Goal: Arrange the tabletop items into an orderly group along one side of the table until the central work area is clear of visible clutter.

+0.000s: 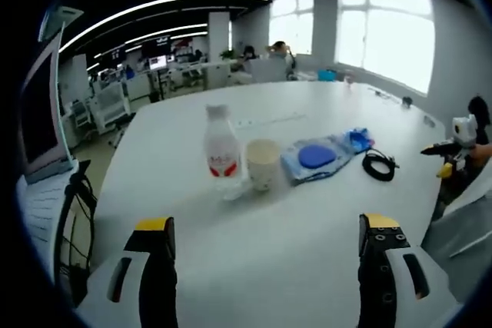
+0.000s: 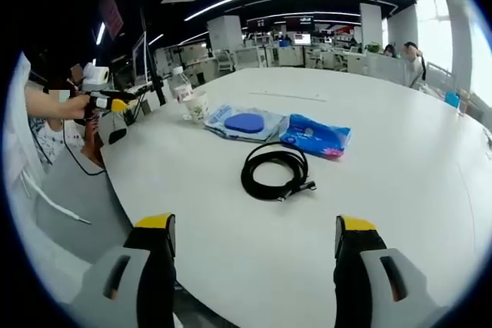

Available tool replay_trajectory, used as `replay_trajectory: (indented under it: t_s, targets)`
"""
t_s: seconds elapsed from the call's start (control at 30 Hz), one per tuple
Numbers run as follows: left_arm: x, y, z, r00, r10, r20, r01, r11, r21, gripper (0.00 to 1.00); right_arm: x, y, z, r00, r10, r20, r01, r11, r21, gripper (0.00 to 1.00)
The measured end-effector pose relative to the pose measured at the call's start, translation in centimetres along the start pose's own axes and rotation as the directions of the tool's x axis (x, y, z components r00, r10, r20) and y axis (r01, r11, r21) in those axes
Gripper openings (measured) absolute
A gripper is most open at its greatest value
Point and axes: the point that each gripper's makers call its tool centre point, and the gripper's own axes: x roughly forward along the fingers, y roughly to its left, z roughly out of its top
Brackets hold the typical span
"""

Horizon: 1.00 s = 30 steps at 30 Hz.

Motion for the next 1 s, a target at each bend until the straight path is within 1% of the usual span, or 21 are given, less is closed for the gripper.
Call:
replay_trajectory:
  t_s: [0.17, 0.27, 0.37, 0.53, 0.63, 0.83, 0.93, 1.0]
  targets:
    - [-0.9, 0.0, -1.0, 1.000, -0.004, -0.007, 0.004, 1.000, 0.000, 0.96, -0.3, -0.1, 0.3, 1.000, -0.012, 0.009, 0.012, 1.000, 0.006, 0.85]
    - [-1.4, -0.1, -1.6, 1.000, -0.009, -0.013, 0.009, 1.000, -0.018, 0.96, -0.3, -0.2, 0.2, 1.000, -0.020, 0.004, 0.020, 1.000, 0.000, 0.85]
    - [-1.7, -0.5, -2.0, 1.000, -0.021, -0.021, 0.021, 1.000, -0.008, 0.96, -0.5, -0.1, 0.5, 1.000, -0.024, 0.011, 0.024, 1.000, 0.002, 0.85]
    - [-2.1, -0.7, -2.6, 0.999, -0.031, -0.032, 0.030, 0.999, -0.028, 0.95, -0.9, -0.3, 0.7, 0.999, -0.051, 0.017, 0.051, 0.999, 0.001, 0.88]
    - [-2.3, -0.9, -3.1, 0.999, -0.041, -0.034, 0.040, 0.999, -0.027, 0.95, -1.1, -0.5, 0.8, 0.998, -0.067, 0.019, 0.067, 0.998, 0.004, 0.88]
    - [-2.6, -0.8, -3.8, 0.998, -0.053, -0.042, 0.051, 0.997, -0.058, 0.94, -1.4, -0.5, 1.2, 0.995, -0.090, 0.036, 0.090, 0.996, 0.016, 0.89]
    - [-2.7, -1.0, -4.0, 0.997, -0.063, -0.045, 0.059, 0.996, -0.072, 0.93, -1.4, -0.4, 0.7, 0.996, -0.090, 0.015, 0.090, 0.996, 0.001, 0.89]
    - [-2.7, -1.4, -4.3, 0.995, -0.082, -0.053, 0.078, 0.994, -0.076, 0.94, -1.6, -0.3, 0.7, 0.996, -0.094, 0.014, 0.094, 0.996, -0.003, 0.89]
